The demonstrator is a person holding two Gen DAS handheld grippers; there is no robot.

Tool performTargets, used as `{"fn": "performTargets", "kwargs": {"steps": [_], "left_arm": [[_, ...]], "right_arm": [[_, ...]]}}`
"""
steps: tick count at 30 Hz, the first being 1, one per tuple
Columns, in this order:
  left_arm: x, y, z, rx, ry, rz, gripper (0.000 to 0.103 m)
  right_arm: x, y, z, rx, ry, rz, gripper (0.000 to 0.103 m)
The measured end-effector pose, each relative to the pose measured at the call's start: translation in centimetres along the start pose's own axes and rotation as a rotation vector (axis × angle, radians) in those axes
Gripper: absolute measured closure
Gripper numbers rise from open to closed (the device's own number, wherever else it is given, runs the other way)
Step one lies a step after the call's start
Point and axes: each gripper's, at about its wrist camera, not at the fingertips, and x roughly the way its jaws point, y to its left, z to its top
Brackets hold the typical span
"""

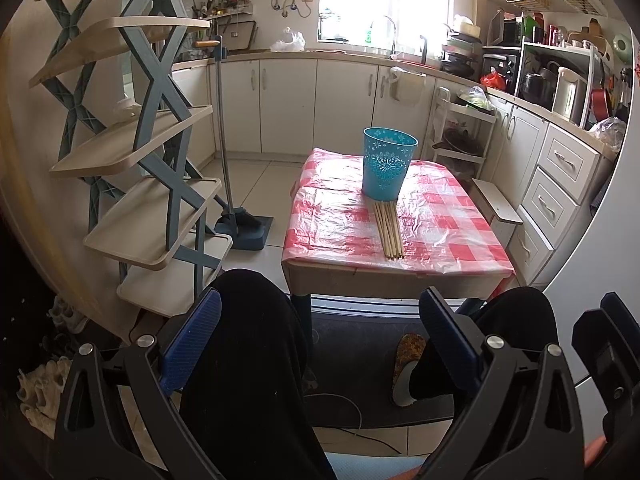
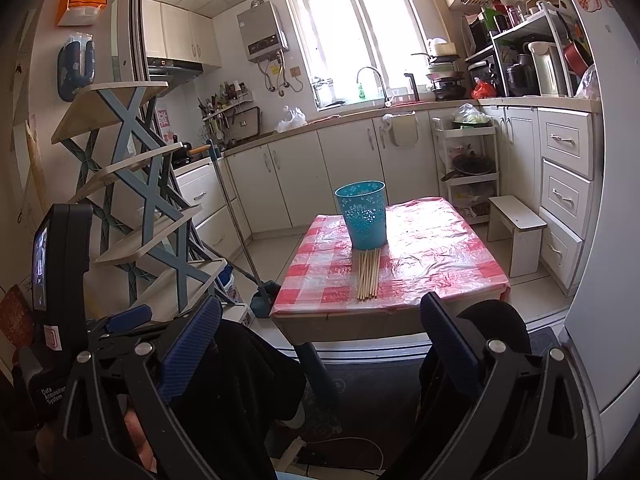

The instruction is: Organize utensils

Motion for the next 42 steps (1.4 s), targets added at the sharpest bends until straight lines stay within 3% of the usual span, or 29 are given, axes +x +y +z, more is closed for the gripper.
{"fn": "performTargets", "kwargs": {"steps": [42], "left_arm": [[-0.1, -0.2, -0.9, 0.0, 0.011, -0.002, 0.008]], "right_arm": [[0.1, 0.7, -0.2, -0.004, 0.004, 0.004, 0.007]]}}
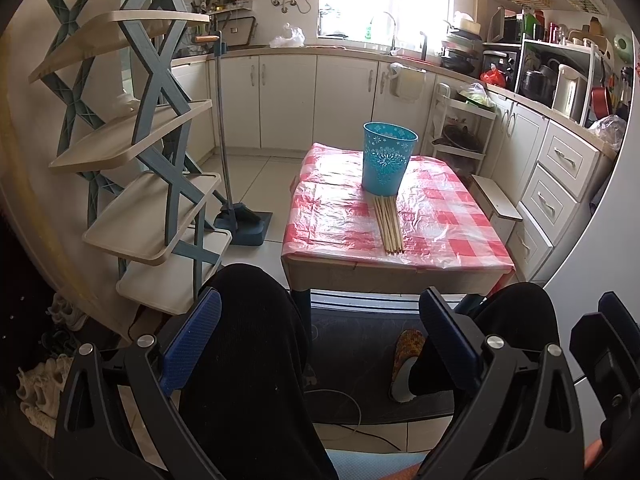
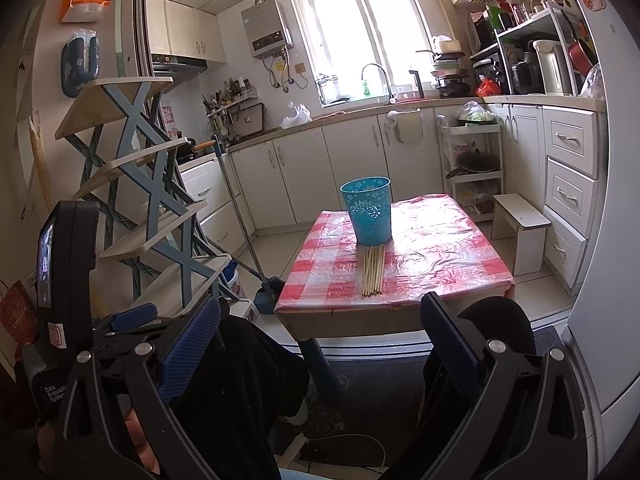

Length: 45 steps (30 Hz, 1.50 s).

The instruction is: Organize utensils

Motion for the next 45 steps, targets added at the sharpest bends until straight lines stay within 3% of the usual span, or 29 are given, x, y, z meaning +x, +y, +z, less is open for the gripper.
{"fn": "performTargets", "kwargs": {"steps": [14, 24, 32, 40, 45], "left_arm": [[1.6, 0.1, 1.0, 0.008, 0.04, 0.006, 0.008], [4.0, 0.1, 2.0, 0.01, 0.068, 0.012, 0.008], [5.8, -0.2, 4.1, 0.006, 0.054, 0.028, 0.008], [12.8, -1.0, 7.5, -0.004, 0.12, 0.004, 0.008], [18.3, -1.4, 8.9, -0.013, 0.165, -0.003, 0.008]], "right_arm": [[1.0, 0.7, -0.7, 0.001, 0.028, 0.005, 0.007], [3.0, -0.3, 0.4, 0.005, 0.057, 0.002, 0.007], [4.8, -0.7, 1.8, -0.022, 0.027, 0.003, 0.007], [11.2, -3.9, 4.1, 0.012, 0.079, -0.007, 0.007], [19.1, -7.4, 4.8, -0.019, 0.185, -0.041, 0.011]]}}
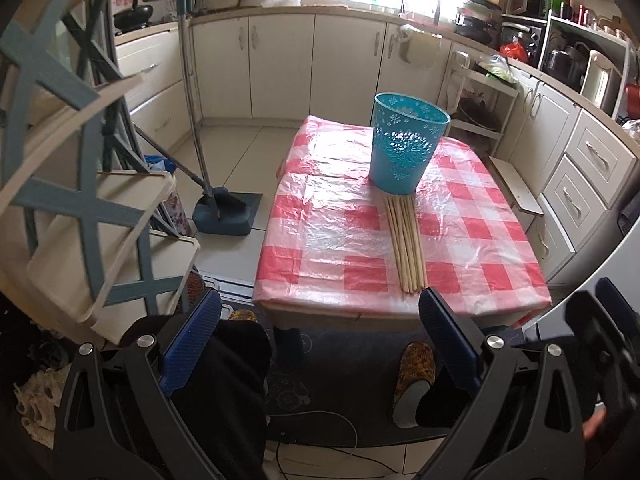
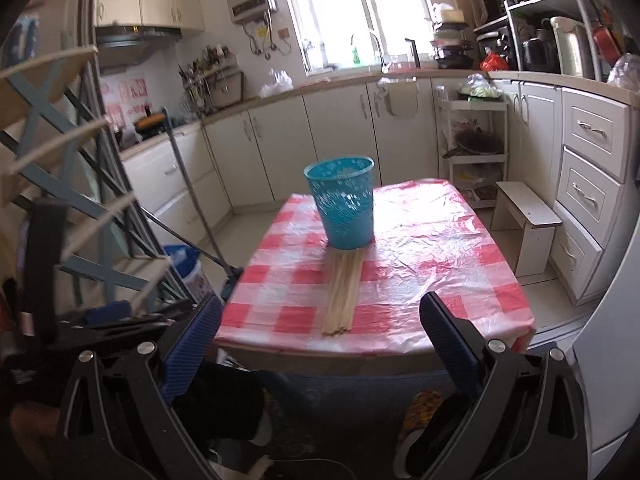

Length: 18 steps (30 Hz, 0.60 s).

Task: Organize utensils
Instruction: 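Lower the left tool to the wooden chopsticks and grasp one stick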

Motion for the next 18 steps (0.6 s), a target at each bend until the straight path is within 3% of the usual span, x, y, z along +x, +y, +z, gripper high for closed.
{"fn": "performTargets", "kwargs": {"steps": [1, 4, 10, 18], "left_arm": [[1.0, -0.1, 0.4, 0.001, 0.01, 0.001, 0.008], [4.3, -0.6, 1.8, -0.005, 0.031, 0.0, 0.008], [10.9, -1.4, 3.8, -0.015, 0.106, 0.005, 0.008], [17.4, -3.1, 5.6, 0.018, 0.164, 0.034, 0.008]], "right_arm": [[2.6, -0.8, 0.4, 0.003, 0.056, 0.013, 0.023], [8.7, -2.3, 1.3, -0.004, 0.16, 0.037, 0.043], [19.8, -4.1, 2.8, -0.015, 0.312, 0.013, 0.068], [27.0, -4.9, 3.1, -0.053, 0.405, -0.058, 0.082]]}}
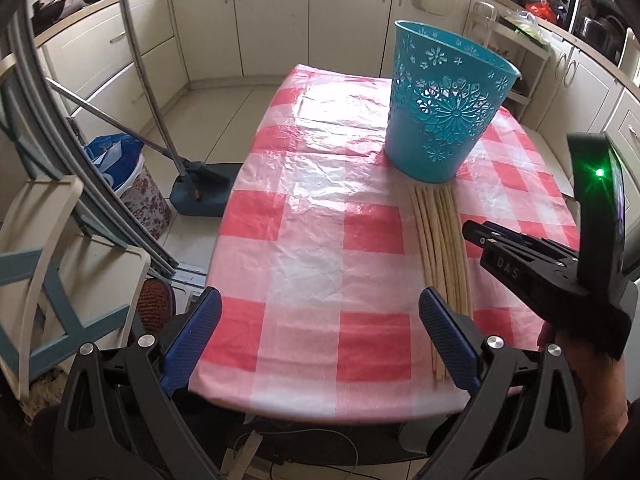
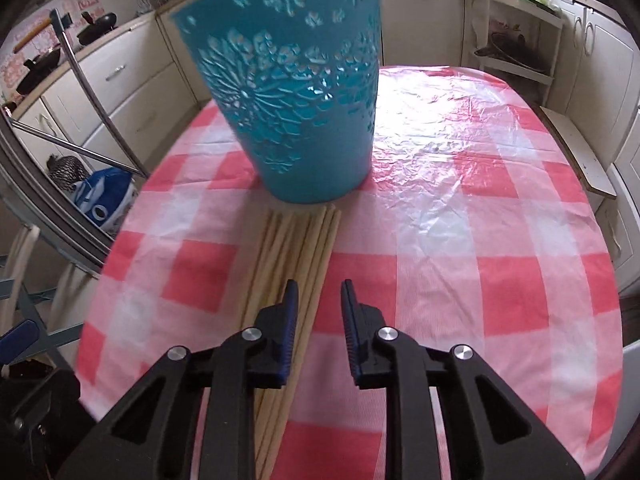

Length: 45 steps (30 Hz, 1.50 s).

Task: Organize utensils
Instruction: 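Lower the left tool to the wooden chopsticks and grasp one stick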

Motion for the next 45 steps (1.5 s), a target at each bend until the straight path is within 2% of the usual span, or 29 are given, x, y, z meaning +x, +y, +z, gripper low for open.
{"fn": "performTargets", "kwargs": {"steps": [4, 9, 14, 21, 40, 45], "left_arm": [[2.0, -0.5, 1.2, 0.005, 0.021, -0.002, 0.008], [4.5, -1.5, 2.5, 0.021, 0.047, -0.015, 0.008], [7.2, -2.9, 3.9, 0.04, 0.076, -0.038, 0.008], [10.0, -4.6, 4.6, 0.067, 0.098, -0.039, 0.008], [12.0, -5.8, 5.0, 0.112, 0.107, 0.016, 0.009], [12.1, -6.1, 5.7, 0.132, 0.098, 0.013, 0.016]], "right_arm": [[0.6, -0.1, 0.3, -0.024, 0.012, -0.012, 0.084], [0.6, -0.5, 0.8, -0.119, 0.059, 0.0, 0.092], [0.4, -1.2, 1.2, -0.163, 0.087, 0.046, 0.092], [0.6, -1.8, 1.6, -0.159, 0.113, 0.084, 0.092], [0.4, -3.3, 1.9, -0.173, 0.136, 0.088, 0.092], [0.5, -3.5, 2.1, -0.174, 0.123, 0.091, 0.092]]}}
